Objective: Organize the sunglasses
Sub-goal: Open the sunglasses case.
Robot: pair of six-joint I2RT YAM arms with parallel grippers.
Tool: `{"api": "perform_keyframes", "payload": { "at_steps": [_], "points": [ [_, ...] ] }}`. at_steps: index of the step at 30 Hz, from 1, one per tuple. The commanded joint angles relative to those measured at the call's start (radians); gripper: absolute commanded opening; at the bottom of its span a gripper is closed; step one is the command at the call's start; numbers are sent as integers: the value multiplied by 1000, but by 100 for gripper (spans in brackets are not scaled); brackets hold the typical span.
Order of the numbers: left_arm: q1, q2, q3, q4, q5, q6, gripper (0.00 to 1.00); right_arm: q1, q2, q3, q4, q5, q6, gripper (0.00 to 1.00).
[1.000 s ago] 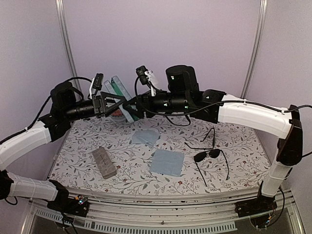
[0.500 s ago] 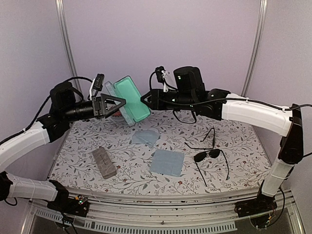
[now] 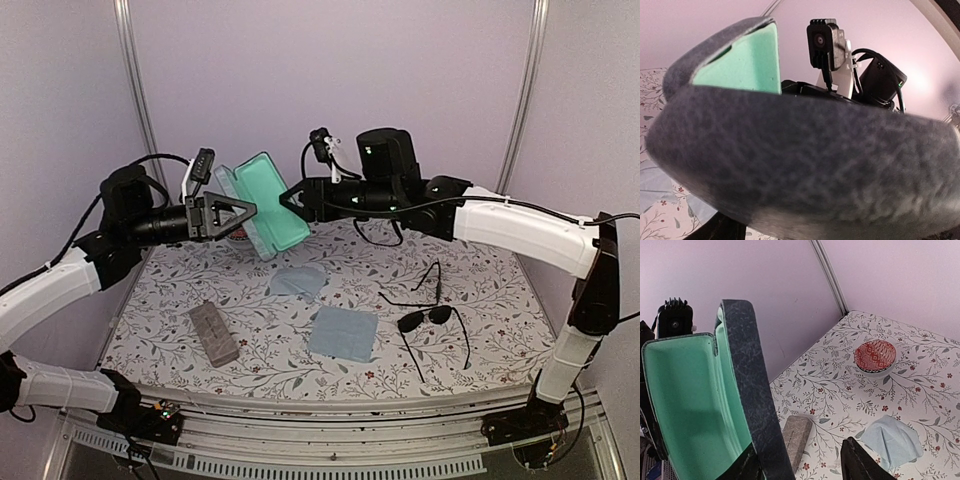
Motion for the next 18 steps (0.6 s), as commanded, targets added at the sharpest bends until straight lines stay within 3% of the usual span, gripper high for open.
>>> {"api": "perform_keyframes", "payload": {
  "at_steps": [1, 5, 9, 10, 14, 16, 18],
  "points": [
    [-7, 8, 47, 49, 72, 24, 17, -13, 55, 83, -38, -2, -92, 49],
    [-6, 21, 52, 41, 78, 25, 19, -12, 66, 82, -16, -83, -95, 37],
    [-4, 31, 63, 1, 41, 44, 25, -19, 57, 54, 31, -149, -59, 16],
    [-2, 35, 64, -13, 28, 47, 32, -23, 53, 41, 48, -151, -36, 14],
    [10, 46, 56, -63, -64, 65, 81, -35, 38, -5, 90, -97, 48, 13],
    [20, 51, 53, -105, -150, 86, 97, -39, 43, -22, 88, -34, 109, 13],
    [32, 59, 53, -132, -221, 111, 98, -50, 56, -34, 68, 29, 168, 13]
  ]
}}
